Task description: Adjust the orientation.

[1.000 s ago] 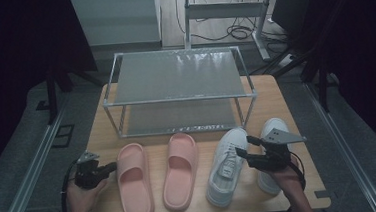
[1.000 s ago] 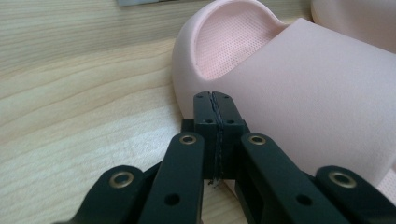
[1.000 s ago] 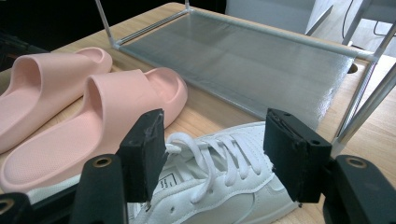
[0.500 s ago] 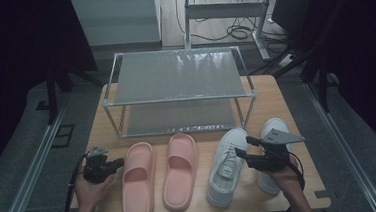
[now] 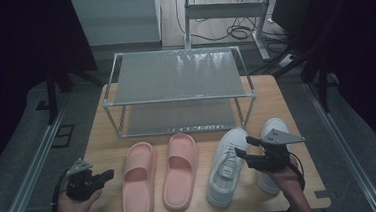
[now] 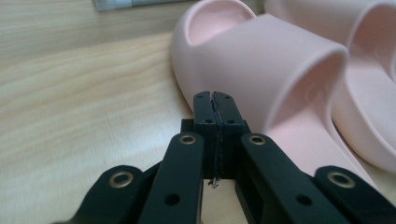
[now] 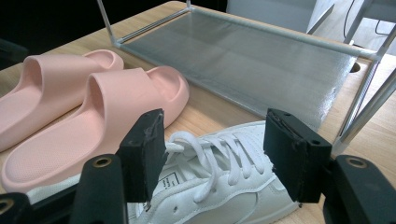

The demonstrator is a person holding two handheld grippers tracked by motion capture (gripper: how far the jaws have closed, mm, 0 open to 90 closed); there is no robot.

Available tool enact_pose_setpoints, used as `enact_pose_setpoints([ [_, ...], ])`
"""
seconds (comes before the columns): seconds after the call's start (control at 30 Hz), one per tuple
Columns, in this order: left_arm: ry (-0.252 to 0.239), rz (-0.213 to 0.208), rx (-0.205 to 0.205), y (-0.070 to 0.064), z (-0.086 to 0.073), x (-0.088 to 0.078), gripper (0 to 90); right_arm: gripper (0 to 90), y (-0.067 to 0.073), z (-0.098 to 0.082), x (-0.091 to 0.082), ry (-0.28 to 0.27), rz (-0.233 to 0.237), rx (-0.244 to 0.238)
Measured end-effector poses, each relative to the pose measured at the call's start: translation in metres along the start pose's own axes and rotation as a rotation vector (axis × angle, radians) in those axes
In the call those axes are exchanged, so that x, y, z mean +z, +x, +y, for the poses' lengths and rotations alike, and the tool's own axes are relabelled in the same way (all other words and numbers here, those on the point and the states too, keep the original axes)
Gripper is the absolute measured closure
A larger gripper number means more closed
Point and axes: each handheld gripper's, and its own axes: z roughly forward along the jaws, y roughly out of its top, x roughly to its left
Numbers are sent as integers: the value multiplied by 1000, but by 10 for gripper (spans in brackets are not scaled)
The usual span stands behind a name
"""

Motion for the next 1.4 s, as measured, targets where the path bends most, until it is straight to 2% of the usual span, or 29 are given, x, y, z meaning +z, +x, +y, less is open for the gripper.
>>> enact_pose_setpoints([
  [0.1,1,-12,7,-7,-9,-9,900,385,1,0,-1,-4,6,4],
  [0.27,10,-25,19,-17,-16,-10,900,385,1,0,-2,-6,5,2],
  [0.3,14,-37,29,-22,-17,-8,900,385,0,0,-2,-3,5,1],
  [0.7,59,-85,65,-39,-6,23,900,386,1,-1,0,4,5,-4],
  [1.1,81,-78,66,-32,-1,39,900,385,2,-2,1,-1,16,-18],
  [1.4,98,-72,58,-21,9,46,900,384,2,-2,1,1,22,-25],
])
